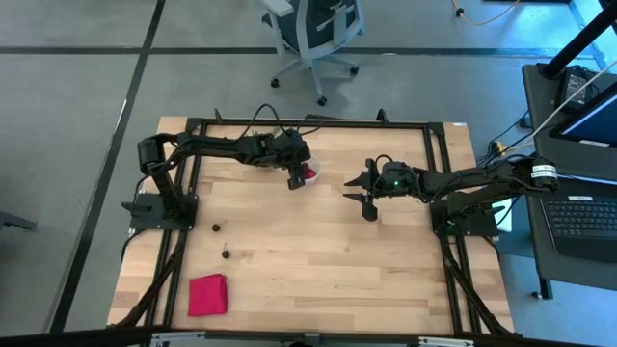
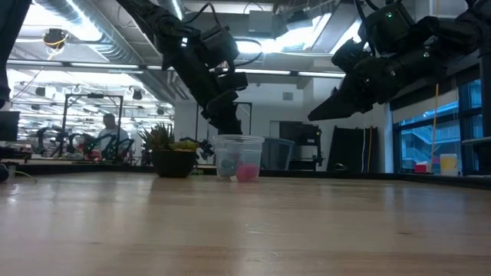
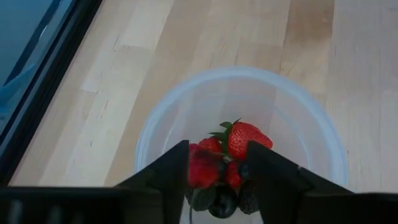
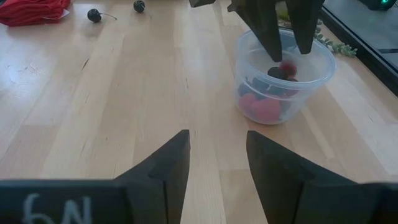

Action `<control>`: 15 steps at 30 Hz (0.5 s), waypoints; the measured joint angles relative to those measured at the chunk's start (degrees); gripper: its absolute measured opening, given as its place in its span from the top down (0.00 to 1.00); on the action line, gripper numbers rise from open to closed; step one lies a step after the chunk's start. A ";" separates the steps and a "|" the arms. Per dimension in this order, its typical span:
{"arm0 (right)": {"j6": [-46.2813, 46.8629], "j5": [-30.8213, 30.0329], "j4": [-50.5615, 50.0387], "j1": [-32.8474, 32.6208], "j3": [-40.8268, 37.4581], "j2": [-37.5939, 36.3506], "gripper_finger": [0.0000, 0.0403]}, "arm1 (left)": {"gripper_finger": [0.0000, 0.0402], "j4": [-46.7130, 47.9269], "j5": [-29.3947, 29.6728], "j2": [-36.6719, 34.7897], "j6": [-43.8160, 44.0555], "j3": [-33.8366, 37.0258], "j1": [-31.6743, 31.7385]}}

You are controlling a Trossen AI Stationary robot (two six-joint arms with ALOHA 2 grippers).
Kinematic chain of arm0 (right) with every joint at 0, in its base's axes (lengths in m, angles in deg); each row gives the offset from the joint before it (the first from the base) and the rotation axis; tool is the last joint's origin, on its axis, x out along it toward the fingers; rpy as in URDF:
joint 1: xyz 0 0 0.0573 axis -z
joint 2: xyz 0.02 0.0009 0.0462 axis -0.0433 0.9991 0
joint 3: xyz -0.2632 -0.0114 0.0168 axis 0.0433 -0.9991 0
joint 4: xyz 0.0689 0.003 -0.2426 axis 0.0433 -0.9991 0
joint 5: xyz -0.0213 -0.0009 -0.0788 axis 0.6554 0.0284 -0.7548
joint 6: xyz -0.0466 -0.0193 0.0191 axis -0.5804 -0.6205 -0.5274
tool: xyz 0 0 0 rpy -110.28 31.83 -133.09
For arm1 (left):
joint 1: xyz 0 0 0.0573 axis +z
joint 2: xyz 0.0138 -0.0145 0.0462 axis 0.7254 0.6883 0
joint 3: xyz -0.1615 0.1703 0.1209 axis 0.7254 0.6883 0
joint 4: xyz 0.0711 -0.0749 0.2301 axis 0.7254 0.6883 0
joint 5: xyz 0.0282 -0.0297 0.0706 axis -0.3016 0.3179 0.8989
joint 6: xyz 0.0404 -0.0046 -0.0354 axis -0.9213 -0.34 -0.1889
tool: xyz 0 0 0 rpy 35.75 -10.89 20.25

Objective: Pick and placing Produce into tupperware
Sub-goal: Put the red cherry into the transparent container, then put the black cherry into the transparent container

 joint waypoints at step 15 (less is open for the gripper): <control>0.00 0.01 -1.10 -0.01 -0.02 0.00 0.60 | 0.51 15.32 0.27 -11.87 -0.17 0.01 -2.35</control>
